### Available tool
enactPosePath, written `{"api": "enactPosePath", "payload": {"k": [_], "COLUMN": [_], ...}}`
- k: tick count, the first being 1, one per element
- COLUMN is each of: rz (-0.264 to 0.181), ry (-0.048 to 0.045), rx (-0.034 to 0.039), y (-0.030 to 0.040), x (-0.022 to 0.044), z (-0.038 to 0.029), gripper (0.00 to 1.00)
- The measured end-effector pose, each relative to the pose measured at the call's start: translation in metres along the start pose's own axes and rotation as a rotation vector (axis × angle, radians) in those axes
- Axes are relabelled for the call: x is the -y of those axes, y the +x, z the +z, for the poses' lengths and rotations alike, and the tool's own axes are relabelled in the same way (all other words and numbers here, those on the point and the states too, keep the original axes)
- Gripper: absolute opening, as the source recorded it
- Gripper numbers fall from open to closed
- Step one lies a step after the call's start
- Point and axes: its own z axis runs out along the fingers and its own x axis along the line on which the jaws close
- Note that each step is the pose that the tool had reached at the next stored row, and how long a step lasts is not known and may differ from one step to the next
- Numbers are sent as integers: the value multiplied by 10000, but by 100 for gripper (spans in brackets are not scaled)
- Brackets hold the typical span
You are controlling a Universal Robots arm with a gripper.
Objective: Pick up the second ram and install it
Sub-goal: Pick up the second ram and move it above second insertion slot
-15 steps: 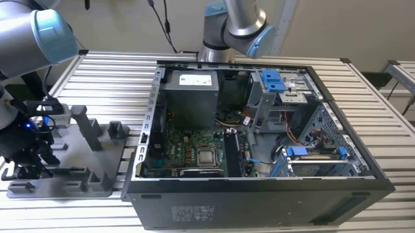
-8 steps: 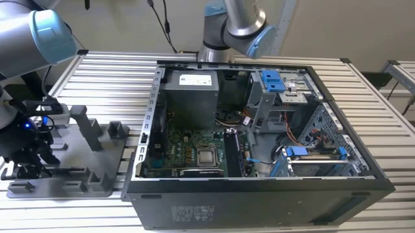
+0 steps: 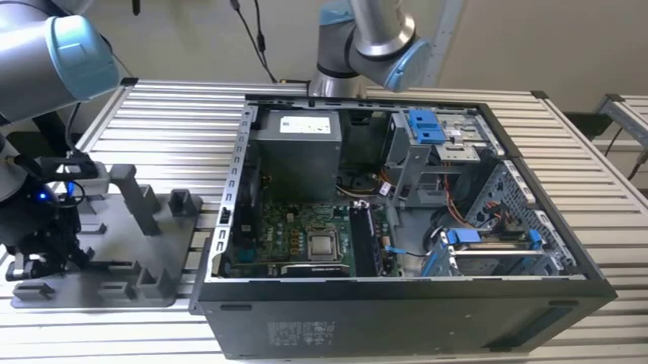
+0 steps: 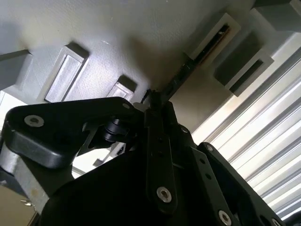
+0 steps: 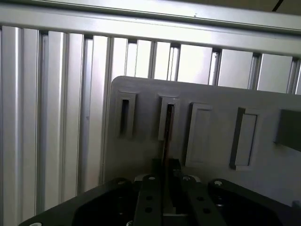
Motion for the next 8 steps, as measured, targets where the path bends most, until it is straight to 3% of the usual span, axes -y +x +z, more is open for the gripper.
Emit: {"api": "enactPosePath", "payload": {"k": [7, 8], "rz": [0, -1], "ry": [2, 2], "rx": [0, 0], "y": [0, 0], "x": [0, 0], "z": [0, 0], "gripper": [18, 14]}}
